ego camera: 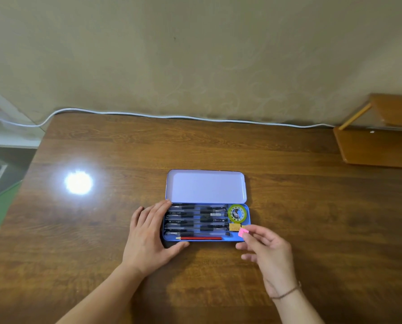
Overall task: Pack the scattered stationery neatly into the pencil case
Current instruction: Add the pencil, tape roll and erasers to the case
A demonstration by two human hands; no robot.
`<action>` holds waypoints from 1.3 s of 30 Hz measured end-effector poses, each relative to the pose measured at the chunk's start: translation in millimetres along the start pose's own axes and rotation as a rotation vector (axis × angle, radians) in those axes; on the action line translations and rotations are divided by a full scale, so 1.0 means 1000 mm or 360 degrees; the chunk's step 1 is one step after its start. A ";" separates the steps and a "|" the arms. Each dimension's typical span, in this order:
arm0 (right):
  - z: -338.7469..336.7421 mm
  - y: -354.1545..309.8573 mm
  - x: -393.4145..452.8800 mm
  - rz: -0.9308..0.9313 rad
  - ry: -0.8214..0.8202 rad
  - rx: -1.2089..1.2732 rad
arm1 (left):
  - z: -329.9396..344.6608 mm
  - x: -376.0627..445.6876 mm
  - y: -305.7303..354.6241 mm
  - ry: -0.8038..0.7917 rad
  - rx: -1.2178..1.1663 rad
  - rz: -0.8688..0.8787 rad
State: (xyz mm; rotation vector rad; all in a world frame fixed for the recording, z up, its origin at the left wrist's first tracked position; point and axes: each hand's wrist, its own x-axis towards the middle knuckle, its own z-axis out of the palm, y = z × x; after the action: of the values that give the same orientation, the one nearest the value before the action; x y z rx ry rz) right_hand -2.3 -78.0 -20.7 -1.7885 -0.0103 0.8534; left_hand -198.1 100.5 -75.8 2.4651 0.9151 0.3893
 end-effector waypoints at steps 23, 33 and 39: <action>0.024 0.024 -0.006 -0.0354 0.0563 -0.0391 | 0.000 -0.002 0.000 0.0005 0.0022 0.0007; 0.025 0.031 -0.009 -0.0513 0.0626 -0.1044 | 0.002 -0.002 -0.002 0.0012 0.0030 0.0017; 0.026 0.017 -0.001 -0.0340 0.0621 -0.0942 | -0.002 -0.003 -0.001 0.0002 -0.0123 -0.0009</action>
State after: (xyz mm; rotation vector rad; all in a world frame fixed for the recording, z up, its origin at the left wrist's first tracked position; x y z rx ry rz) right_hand -24.4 -64.2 -38.0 -2.4330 -0.2158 0.3487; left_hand -201.5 100.1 -75.0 2.3917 0.8911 0.4167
